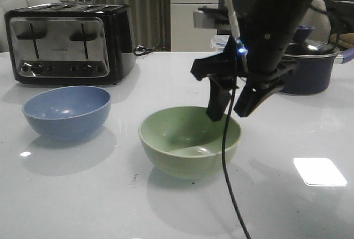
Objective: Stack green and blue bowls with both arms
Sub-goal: 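Lift the green bowl with the right gripper, set it mid-table, release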
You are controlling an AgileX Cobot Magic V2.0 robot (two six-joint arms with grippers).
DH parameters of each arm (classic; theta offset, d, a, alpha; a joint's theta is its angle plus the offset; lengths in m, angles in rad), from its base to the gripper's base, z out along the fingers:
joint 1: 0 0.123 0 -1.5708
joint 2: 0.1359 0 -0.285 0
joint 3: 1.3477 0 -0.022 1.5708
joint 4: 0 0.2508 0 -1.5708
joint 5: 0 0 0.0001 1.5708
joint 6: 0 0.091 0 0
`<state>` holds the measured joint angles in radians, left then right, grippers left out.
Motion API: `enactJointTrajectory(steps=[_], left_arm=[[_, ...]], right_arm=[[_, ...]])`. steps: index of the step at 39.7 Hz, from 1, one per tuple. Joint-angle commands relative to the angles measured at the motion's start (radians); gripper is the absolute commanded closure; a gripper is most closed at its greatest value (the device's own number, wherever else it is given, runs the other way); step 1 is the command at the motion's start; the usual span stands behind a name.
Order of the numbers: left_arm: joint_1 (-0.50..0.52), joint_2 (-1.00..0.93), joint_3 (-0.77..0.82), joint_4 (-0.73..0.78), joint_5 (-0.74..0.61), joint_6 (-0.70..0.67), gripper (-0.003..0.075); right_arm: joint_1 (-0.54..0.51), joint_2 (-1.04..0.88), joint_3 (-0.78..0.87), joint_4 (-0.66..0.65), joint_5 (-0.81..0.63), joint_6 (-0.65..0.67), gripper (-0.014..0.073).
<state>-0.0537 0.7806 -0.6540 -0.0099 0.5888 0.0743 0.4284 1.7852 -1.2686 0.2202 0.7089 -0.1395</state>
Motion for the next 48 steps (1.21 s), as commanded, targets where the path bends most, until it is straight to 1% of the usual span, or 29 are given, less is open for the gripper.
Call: enactJointTrajectory(steps=[1,6,12,25,37,48], left_arm=[[0.002,-0.002,-0.035,-0.006,-0.074,-0.001,0.0245],[0.002,-0.002,-0.035,-0.006,-0.074,-0.001,0.0245],[0.002,-0.002,-0.035,-0.006,-0.074,-0.001,0.0245],[0.002,-0.002,-0.035,-0.006,-0.074,-0.001,0.0245],[0.002,-0.002,-0.035,-0.018,-0.078,-0.001,0.0245],[-0.009,0.001,-0.035,-0.055,-0.096,-0.001,0.0245]], right_arm=[[0.031,-0.161,0.003,0.001,-0.048,-0.050,0.0147],[0.087,-0.304,0.074,0.001,-0.068,-0.090,0.0147],[0.133,-0.471,0.172,-0.001,-0.079,-0.094,0.0147],[0.135,-0.796,0.395,-0.007,-0.095,-0.093,0.0147],[0.135,-0.946,0.520,-0.008,-0.088,-0.092,0.0147],[0.135,-0.948,0.523,-0.008,-0.095,-0.092,0.0147]])
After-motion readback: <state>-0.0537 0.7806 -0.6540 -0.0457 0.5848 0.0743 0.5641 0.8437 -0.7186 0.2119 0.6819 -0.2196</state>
